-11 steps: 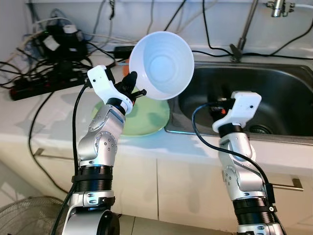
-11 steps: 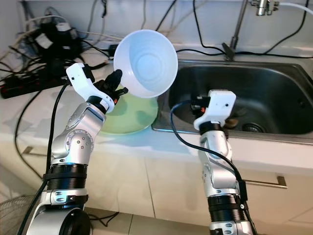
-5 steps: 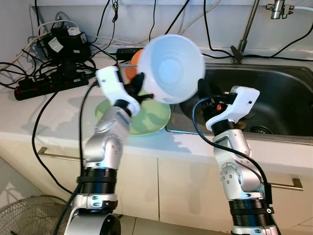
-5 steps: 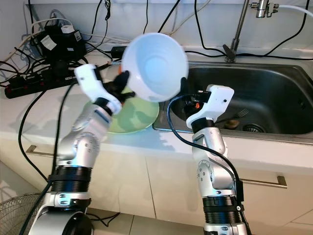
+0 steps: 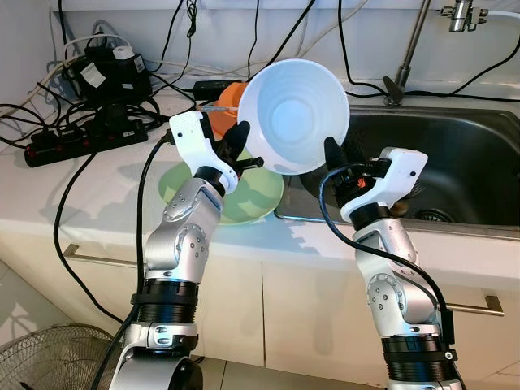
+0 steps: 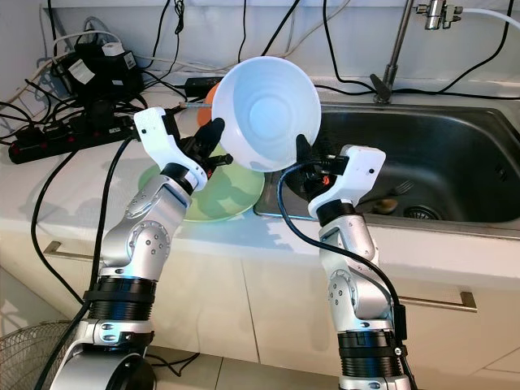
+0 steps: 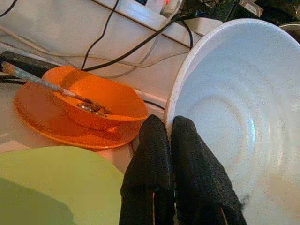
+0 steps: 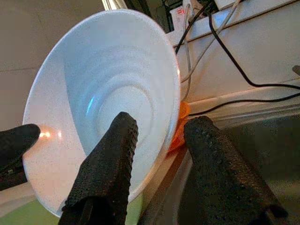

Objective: Kitchen organization

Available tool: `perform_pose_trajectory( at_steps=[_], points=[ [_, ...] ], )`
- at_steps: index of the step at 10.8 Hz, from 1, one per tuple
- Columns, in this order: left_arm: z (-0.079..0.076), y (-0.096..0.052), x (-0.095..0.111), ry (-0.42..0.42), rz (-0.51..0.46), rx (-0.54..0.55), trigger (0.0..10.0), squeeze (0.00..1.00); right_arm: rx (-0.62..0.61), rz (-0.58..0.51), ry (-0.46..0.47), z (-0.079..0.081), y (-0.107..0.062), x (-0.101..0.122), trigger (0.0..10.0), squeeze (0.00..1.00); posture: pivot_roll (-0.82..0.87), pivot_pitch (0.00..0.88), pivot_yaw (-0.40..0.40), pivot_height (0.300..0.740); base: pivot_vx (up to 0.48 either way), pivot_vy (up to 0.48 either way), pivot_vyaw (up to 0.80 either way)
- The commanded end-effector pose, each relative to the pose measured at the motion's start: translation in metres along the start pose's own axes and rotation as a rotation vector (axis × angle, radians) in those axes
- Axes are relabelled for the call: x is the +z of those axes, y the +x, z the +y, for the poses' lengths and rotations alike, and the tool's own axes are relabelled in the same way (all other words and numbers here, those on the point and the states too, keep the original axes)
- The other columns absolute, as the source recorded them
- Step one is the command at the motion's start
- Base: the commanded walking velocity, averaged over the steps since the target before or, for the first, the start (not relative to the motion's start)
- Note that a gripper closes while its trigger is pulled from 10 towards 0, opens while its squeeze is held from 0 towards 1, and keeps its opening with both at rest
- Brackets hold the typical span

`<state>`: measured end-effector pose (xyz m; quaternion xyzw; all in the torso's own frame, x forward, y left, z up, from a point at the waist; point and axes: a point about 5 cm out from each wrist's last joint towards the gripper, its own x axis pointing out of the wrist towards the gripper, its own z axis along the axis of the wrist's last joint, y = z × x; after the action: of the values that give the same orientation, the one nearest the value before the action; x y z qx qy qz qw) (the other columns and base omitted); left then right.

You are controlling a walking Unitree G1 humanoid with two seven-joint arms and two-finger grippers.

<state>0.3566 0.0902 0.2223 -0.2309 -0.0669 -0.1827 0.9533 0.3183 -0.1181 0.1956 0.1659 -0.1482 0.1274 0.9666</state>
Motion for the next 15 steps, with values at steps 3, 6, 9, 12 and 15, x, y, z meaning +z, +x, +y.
perform_pose_trajectory(
  at_steps=[3, 6, 9, 12, 15],
  points=[
    [-0.010, -0.002, 0.007, -0.007, -0.058, -0.073, 10.0, 0.00, 0.010, -0.003, 0.023, 0.004, 0.000, 0.002, 10.0, 0.00, 0.00, 0.000, 0.094, 0.740, 0.000, 0.000, 0.00],
    [-0.014, -0.004, 0.005, -0.002, -0.047, -0.108, 10.0, 0.00, -0.007, -0.001, 0.024, 0.004, -0.001, 0.000, 0.0, 0.00, 0.01, 0.000, 0.090, 0.740, 0.000, 0.000, 0.00],
    [-0.015, -0.005, -0.001, 0.004, -0.030, -0.119, 10.0, 0.00, -0.027, -0.015, 0.030, 0.002, 0.000, 0.002, 0.0, 0.00, 0.01, 0.000, 0.091, 0.740, 0.000, 0.000, 0.00],
    [-0.015, -0.005, -0.002, 0.025, -0.019, -0.124, 10.0, 0.00, -0.040, -0.021, 0.056, 0.002, 0.000, 0.003, 0.0, 0.00, 0.01, 0.000, 0.094, 0.740, 0.000, 0.000, 0.00],
    [-0.020, -0.006, -0.006, 0.038, 0.000, -0.163, 10.0, 1.00, -0.052, -0.034, 0.058, 0.002, 0.001, 0.004, 0.0, 0.00, 0.01, 0.000, 0.093, 0.740, 0.000, 0.000, 0.00]
  ],
)
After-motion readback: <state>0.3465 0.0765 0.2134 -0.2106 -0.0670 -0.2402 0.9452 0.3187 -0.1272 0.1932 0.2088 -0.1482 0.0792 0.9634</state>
